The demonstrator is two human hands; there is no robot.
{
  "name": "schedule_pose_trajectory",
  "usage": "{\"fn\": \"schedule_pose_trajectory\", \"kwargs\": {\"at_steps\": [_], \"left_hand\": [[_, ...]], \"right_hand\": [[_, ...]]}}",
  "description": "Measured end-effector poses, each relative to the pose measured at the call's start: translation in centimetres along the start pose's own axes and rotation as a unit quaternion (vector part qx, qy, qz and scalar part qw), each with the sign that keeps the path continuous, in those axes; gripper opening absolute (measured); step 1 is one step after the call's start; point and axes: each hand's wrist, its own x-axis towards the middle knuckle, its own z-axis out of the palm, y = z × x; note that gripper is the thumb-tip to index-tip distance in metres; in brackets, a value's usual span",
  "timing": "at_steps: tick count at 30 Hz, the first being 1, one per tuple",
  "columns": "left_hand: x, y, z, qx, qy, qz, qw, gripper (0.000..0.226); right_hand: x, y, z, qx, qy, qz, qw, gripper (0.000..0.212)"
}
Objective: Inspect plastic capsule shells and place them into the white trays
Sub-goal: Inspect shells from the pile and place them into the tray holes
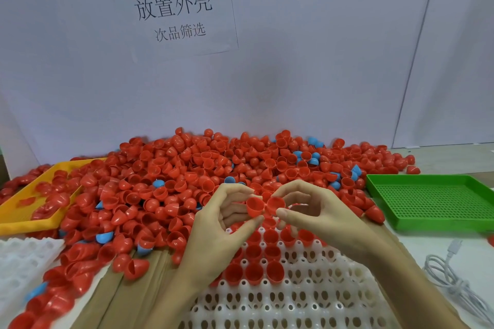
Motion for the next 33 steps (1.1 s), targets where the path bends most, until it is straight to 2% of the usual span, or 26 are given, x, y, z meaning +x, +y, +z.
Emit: {"fn": "schedule_pose_trajectory", "kwargs": {"at_steps": [6, 12, 16, 20, 27, 31, 33], "left_hand": [[-0.1, 0.1, 0.0, 0.0, -0.011, -0.001, 1.0, 0.036], [-0.1, 0.2, 0.0, -0.01, -0.021, -0.029, 0.999, 0.034], [-0.2, 0.3, -0.2, 0.026, -0.062, -0.052, 0.996, 0.035], [-0.3, 0.2, 0.0, -0.011, -0.079, -0.104, 0.991, 0.028], [-0.2, 0.3, -0.2, -0.035, -0.072, -0.121, 0.989, 0.025], [-0.3, 0.4, -0.1, -0.07, -0.117, -0.125, 0.983, 0.04], [-0.2, 0.3, 0.2, -0.066, -0.09, -0.131, 0.985, 0.038]], "right_hand": [[0.1, 0.4, 0.2, -0.017, -0.011, -0.004, 1.0, 0.041], [-0.1, -0.1, 0.3, 0.004, -0.049, -0.002, 0.999, 0.025], [-0.2, -0.2, 0.6, 0.024, -0.055, -0.011, 0.998, 0.029], [-0.2, -0.4, 0.8, 0.004, -0.067, -0.015, 0.998, 0.023], [-0.1, -0.3, 1.0, -0.023, -0.043, -0.02, 0.999, 0.013], [0.0, -0.1, 1.2, -0.065, 0.006, -0.037, 0.997, 0.01], [0.1, -0.1, 1.4, -0.066, 0.016, -0.037, 0.997, 0.01]]}}
